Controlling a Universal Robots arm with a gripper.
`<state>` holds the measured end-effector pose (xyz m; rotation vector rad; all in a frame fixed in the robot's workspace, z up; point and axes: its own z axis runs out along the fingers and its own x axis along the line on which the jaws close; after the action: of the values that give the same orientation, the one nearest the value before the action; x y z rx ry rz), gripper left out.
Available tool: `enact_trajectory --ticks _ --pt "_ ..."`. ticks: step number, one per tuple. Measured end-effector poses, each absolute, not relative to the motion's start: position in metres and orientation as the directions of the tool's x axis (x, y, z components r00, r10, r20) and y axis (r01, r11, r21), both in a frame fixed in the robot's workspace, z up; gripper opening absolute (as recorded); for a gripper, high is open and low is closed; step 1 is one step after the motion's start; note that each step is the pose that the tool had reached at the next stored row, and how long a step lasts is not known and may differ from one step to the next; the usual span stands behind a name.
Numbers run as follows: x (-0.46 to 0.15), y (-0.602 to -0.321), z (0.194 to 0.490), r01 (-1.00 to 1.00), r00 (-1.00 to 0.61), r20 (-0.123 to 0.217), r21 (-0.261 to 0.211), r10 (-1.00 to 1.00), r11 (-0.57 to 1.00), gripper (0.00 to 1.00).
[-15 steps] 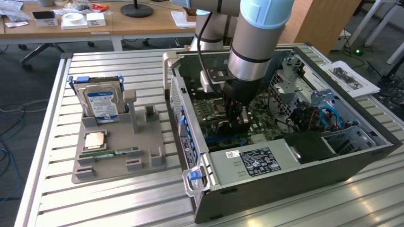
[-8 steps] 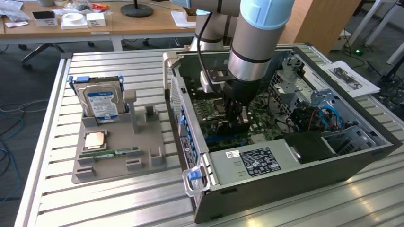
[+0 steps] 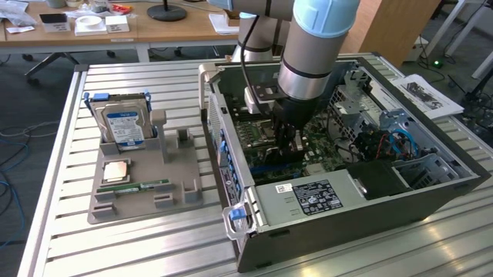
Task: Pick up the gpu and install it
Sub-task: 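Insert the gpu into the slot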
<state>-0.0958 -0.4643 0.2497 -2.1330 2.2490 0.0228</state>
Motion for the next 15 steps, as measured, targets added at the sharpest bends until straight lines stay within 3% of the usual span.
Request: enact_trajectory --ticks 15 --pt "-0.0959 -0.4644 0.2498 -0.998 -0.053 -0.040 -0.018 -0.998 0.053 0.27"
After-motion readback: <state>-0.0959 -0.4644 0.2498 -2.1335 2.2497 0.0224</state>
